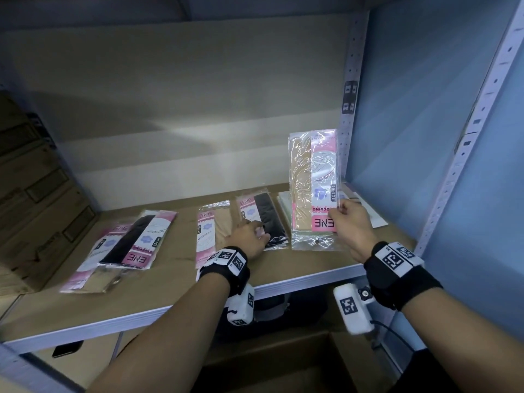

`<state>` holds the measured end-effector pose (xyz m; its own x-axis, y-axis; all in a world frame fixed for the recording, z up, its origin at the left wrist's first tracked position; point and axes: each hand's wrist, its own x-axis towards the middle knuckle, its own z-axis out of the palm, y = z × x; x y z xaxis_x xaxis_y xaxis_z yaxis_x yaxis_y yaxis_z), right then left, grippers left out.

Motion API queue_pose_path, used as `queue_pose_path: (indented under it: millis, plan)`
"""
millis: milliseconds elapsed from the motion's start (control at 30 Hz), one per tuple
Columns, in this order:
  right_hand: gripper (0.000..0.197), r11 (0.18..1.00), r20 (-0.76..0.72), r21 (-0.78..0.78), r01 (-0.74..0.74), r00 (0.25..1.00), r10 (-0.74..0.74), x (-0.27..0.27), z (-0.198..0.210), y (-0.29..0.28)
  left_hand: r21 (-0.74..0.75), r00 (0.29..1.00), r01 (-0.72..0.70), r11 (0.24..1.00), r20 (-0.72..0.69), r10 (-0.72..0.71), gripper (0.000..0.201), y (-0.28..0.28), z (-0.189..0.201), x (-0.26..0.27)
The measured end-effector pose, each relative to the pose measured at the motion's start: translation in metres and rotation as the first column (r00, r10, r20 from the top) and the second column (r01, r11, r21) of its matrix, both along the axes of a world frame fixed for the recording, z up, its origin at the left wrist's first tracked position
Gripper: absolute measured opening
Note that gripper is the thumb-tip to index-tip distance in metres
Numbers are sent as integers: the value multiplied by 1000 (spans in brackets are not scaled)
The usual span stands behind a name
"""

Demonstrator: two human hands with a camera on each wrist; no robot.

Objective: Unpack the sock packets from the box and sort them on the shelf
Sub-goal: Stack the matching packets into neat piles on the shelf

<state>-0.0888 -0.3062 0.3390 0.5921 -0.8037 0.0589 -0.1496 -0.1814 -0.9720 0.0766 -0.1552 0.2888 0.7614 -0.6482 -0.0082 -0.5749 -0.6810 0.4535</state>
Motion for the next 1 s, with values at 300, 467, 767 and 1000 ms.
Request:
queue_pose_path:
  millis: [300,467,767,1000]
  plan:
    - [13,1000,-15,5,-27,1000,28,4,-4,6,-533,998,20,846,-41,-49,32,-6,22,-30]
    - [12,997,31,49,-66,997,65,5,-3,17,-657,945,-75,750,-287,-157,27,-25,39,-47]
    - [38,943,144,-298,147,984,-108,-5,7,10,-621,976,-32,783,-189,-110,18,-13,56,-39]
    - [50,479,-164,-873,-90,980,-115,-12,22,5,-323,974,191,927,179,-138,17,-1,86,-31]
